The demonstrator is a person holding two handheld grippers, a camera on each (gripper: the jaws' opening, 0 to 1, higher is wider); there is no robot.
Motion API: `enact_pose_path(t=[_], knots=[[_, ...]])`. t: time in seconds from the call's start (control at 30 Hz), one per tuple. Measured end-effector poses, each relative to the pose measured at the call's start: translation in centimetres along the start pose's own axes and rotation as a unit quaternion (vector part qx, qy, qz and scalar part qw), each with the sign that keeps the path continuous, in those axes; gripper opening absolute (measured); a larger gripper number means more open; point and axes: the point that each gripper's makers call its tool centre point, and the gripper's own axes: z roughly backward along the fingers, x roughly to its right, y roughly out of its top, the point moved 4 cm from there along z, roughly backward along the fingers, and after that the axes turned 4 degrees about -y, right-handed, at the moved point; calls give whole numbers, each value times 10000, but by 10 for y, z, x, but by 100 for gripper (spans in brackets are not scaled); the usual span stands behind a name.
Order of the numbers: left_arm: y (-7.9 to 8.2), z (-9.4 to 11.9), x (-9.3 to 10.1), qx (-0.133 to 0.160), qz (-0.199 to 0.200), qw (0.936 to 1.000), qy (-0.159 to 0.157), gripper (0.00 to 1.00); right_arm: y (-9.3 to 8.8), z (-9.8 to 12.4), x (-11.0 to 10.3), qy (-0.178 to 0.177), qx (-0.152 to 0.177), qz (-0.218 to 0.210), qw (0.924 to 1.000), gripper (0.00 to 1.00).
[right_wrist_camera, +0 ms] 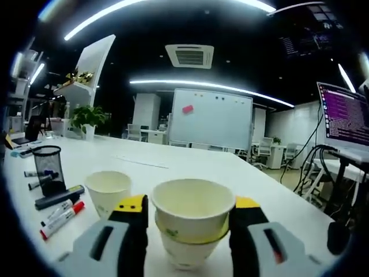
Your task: Place the scattered laser pointers and whiteboard markers into the pen holder and stack the scattered paper cups together
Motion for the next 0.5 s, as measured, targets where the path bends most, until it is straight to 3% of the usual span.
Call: enact_pose_path(t=[0.5], knots=[[-2,-1,1,-9,20,10000,-14,63,-1,0,-2,50,5,28,10000,59]])
